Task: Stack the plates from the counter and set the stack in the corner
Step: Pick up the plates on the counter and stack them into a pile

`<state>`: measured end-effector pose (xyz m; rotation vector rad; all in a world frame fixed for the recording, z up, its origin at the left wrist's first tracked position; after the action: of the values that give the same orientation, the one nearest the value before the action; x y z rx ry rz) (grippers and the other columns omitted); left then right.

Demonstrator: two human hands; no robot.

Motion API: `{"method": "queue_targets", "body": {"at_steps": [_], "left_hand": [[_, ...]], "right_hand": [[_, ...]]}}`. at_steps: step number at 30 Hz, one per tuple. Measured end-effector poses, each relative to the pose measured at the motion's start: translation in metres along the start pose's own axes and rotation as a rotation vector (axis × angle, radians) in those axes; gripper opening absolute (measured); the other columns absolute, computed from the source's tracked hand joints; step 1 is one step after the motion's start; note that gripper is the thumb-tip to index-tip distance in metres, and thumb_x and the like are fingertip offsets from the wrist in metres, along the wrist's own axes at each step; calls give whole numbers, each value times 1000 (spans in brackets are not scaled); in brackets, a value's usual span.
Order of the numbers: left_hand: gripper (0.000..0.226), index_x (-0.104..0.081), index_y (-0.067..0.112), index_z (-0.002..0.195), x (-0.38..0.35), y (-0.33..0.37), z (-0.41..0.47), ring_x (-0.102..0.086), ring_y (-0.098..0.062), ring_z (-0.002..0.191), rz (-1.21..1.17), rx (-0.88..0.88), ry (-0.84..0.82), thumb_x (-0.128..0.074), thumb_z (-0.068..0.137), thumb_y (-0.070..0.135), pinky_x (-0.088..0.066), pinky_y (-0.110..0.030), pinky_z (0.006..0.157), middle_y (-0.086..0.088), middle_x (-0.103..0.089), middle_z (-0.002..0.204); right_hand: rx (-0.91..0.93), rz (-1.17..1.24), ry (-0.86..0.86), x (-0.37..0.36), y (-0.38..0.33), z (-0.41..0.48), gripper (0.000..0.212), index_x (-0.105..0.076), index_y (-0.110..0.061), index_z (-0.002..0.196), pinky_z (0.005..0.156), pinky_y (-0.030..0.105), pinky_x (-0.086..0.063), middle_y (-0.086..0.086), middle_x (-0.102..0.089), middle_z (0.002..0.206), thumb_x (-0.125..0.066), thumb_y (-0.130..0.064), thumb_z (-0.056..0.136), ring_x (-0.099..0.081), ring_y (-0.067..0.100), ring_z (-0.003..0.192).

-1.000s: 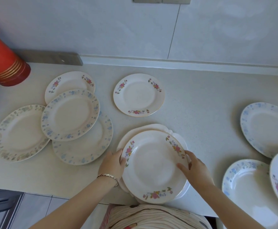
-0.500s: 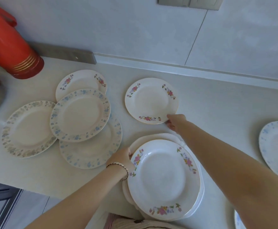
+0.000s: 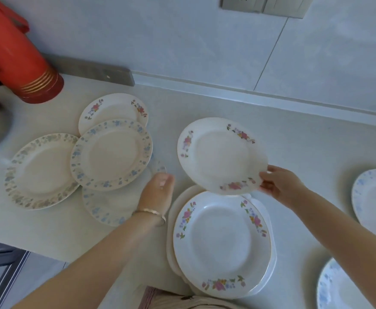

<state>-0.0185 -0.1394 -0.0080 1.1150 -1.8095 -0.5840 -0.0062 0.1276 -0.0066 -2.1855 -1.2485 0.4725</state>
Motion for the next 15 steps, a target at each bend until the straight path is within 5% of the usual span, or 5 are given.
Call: {"method": "queue_targets", "body": {"at_steps": [2,3,8,12,15], "left_hand": [[31,-56,14,103,0,14,-4,-62,-21,71,-357,181,-169,-35,98,36,-53,-27,60,-9,-65,88],[31,-57,16,90,-3,17,-7,-60,-20,64,-343,196,-209,-37,97,38,-53,-27,56,-6,-63,78],[15,-48,12,88,-24,-16,-19,-49,-18,69,394,-1,-165,-53,87,26,-35,-27,58,-1,-53,76],[34,-55,3,104,-32,-29,-33,-53,-27,82,671,-8,-182,-50,88,33,-34,-26,66,-15,-64,98],[34,-53,5,106,-34,-32,-35,-61,-29,94,832,-52,-129,-46,91,35,-35,-25,62,-12,-66,98]], "right_hand": [[8,-72,-42,23,12,-29,30,-56,-4,114,45,22,-56,9,-68,69,-46,9,89,-67,14,50],[11,-117,-52,32,21,-41,28,-58,-6,109,45,21,-55,7,-70,64,-48,9,88,-67,13,48],[65,-291,2,54,77,-76,32,-63,-18,89,47,20,-55,2,-70,52,-47,9,86,-65,11,45],[167,-559,144,62,112,-79,21,-62,-21,103,63,27,-53,-4,-71,55,-53,-11,88,-66,8,46],[255,-742,172,59,127,-80,28,-59,-19,116,57,20,-42,-5,-68,53,-53,-23,89,-58,2,42]]}}
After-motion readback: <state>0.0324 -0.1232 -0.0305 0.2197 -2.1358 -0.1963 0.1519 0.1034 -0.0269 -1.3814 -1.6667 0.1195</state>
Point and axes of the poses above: each hand's wrist, its own z-axis towards the middle knuckle, its own x-axis out of the back of the hand, y = z × x, the point moved 1 cm from there along z, towards the middle knuckle
